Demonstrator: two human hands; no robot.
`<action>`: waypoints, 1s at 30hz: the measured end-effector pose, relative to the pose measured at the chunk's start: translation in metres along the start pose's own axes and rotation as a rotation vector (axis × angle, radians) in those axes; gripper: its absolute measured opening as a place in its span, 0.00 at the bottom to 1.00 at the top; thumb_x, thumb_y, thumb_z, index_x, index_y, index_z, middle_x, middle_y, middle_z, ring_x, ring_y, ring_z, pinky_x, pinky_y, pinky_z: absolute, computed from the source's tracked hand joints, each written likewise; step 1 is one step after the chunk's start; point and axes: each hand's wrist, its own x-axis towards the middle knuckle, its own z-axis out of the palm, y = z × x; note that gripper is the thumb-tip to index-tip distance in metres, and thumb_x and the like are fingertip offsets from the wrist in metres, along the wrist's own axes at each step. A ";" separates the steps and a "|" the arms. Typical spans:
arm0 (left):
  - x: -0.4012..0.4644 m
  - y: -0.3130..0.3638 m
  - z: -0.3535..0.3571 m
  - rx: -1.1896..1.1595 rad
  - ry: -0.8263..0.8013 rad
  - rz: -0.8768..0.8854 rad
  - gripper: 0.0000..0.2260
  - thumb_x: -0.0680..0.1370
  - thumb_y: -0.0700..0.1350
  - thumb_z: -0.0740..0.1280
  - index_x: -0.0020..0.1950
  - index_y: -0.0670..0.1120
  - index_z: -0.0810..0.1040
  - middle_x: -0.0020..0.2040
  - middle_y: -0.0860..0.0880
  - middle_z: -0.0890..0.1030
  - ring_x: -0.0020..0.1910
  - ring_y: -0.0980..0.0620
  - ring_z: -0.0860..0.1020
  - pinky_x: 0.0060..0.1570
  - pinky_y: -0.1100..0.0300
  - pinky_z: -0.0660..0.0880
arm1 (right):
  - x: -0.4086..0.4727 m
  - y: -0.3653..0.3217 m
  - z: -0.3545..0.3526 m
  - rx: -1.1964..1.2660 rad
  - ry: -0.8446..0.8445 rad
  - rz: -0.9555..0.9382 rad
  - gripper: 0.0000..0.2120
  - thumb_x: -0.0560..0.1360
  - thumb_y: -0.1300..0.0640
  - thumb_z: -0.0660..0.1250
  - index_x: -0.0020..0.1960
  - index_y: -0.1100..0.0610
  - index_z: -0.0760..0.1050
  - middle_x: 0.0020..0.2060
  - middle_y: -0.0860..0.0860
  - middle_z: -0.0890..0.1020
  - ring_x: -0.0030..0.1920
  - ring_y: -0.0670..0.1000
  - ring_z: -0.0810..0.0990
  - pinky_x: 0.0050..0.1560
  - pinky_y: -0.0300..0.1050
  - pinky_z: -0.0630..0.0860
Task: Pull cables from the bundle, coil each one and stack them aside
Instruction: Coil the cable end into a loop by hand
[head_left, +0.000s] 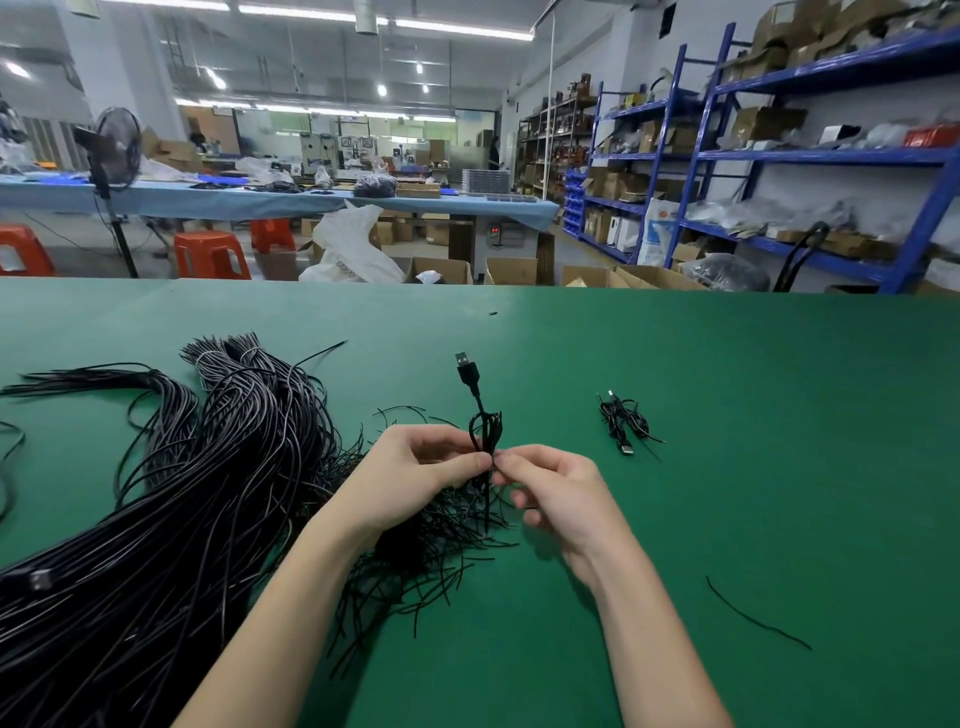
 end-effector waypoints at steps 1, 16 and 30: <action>0.000 -0.001 0.001 0.024 0.016 -0.020 0.06 0.75 0.47 0.76 0.48 0.46 0.87 0.34 0.54 0.82 0.28 0.61 0.74 0.30 0.75 0.67 | 0.000 0.001 0.000 -0.006 0.015 -0.046 0.03 0.76 0.60 0.73 0.46 0.60 0.84 0.35 0.52 0.85 0.27 0.44 0.73 0.25 0.34 0.68; 0.002 0.002 -0.009 -0.119 -0.015 -0.254 0.09 0.73 0.49 0.76 0.50 0.48 0.85 0.38 0.54 0.80 0.36 0.57 0.74 0.36 0.63 0.67 | 0.001 0.014 0.010 -0.155 0.064 -0.322 0.13 0.77 0.46 0.71 0.39 0.53 0.79 0.29 0.51 0.78 0.27 0.48 0.73 0.26 0.41 0.69; 0.000 0.001 -0.005 -0.168 -0.123 -0.201 0.15 0.67 0.54 0.77 0.49 0.49 0.85 0.37 0.55 0.81 0.35 0.59 0.76 0.43 0.60 0.69 | -0.003 0.006 0.002 0.291 -0.267 0.148 0.11 0.68 0.55 0.76 0.45 0.58 0.76 0.33 0.49 0.76 0.28 0.41 0.69 0.21 0.31 0.63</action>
